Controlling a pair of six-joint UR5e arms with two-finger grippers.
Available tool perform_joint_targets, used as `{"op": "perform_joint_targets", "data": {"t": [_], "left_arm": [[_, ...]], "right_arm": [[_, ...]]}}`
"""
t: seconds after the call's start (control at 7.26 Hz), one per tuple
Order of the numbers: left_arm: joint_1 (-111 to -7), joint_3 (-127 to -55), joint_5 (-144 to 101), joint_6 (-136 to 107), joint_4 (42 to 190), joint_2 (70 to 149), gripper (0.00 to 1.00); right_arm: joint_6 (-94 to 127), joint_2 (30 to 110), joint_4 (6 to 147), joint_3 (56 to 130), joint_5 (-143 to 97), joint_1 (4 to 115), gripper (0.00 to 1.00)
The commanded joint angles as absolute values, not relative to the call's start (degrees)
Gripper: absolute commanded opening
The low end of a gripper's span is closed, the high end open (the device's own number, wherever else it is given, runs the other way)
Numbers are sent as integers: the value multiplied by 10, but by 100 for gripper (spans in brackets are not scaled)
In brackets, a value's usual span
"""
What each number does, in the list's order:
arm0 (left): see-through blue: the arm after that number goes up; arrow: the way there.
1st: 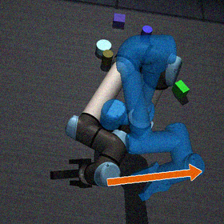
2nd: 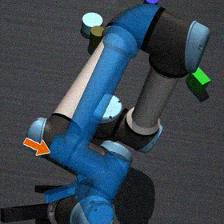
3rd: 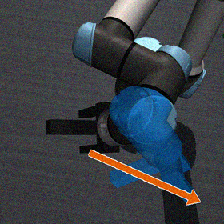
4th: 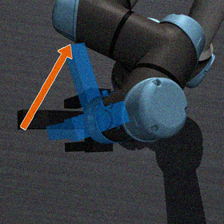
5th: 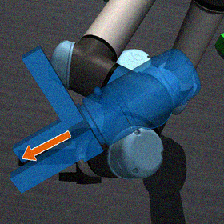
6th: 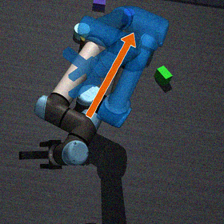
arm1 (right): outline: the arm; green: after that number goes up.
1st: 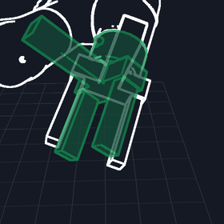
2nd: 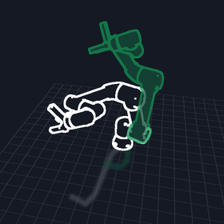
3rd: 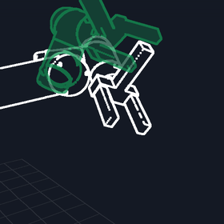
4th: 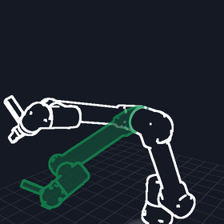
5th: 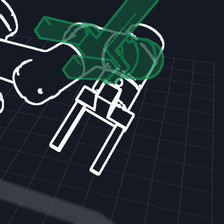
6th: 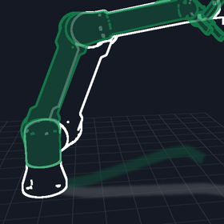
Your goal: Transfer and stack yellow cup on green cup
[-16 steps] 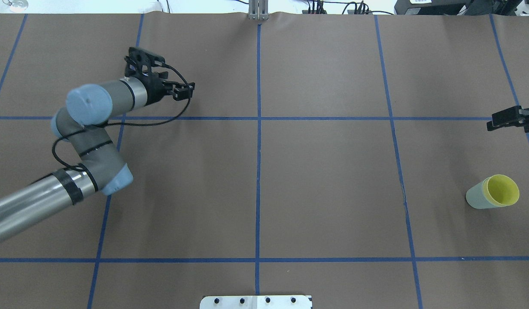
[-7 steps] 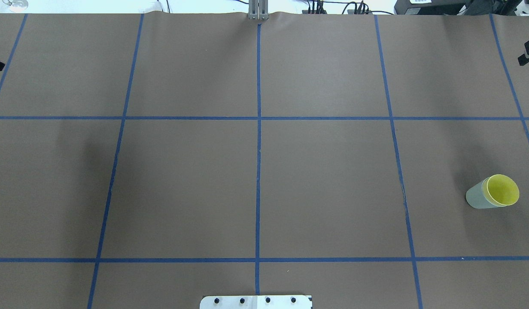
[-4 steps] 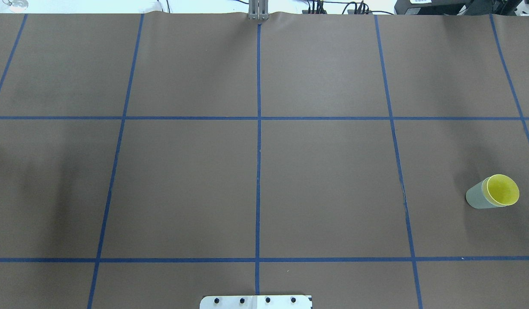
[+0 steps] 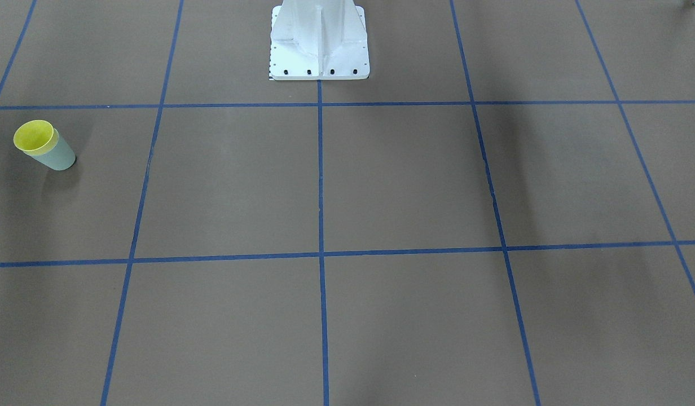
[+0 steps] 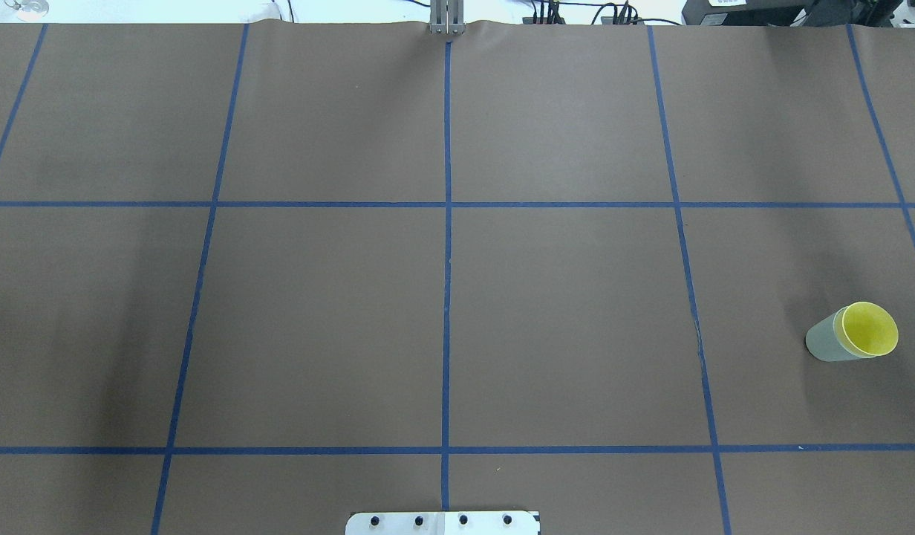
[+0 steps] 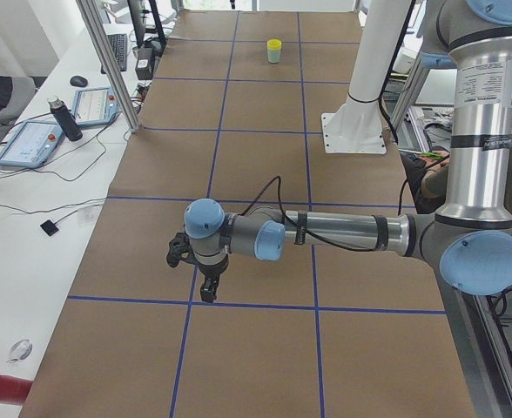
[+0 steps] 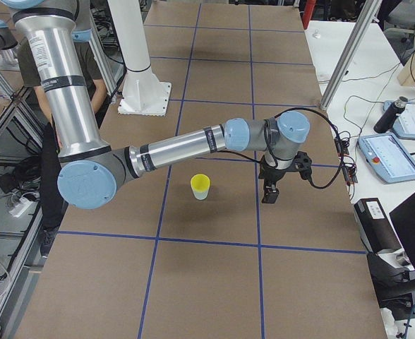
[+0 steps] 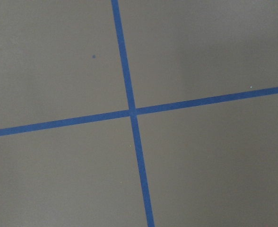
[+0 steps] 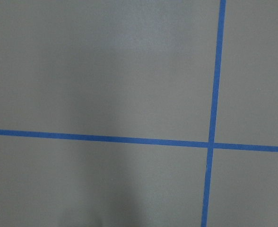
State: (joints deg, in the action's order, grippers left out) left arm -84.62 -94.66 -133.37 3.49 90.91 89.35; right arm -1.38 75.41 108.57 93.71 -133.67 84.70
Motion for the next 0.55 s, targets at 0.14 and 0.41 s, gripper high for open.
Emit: {"op": "perform_joint_targets", "data": {"t": [0.14,0.41], "left_arm": [[-848,-1019,-1335,120,733,896,100],[-847,-1006,-1336,119,786,895,100]], "right_arm": [[-28,750,1098,942,-1337,860,100],[-29,767,1093,948,-1338,881,100]]}}
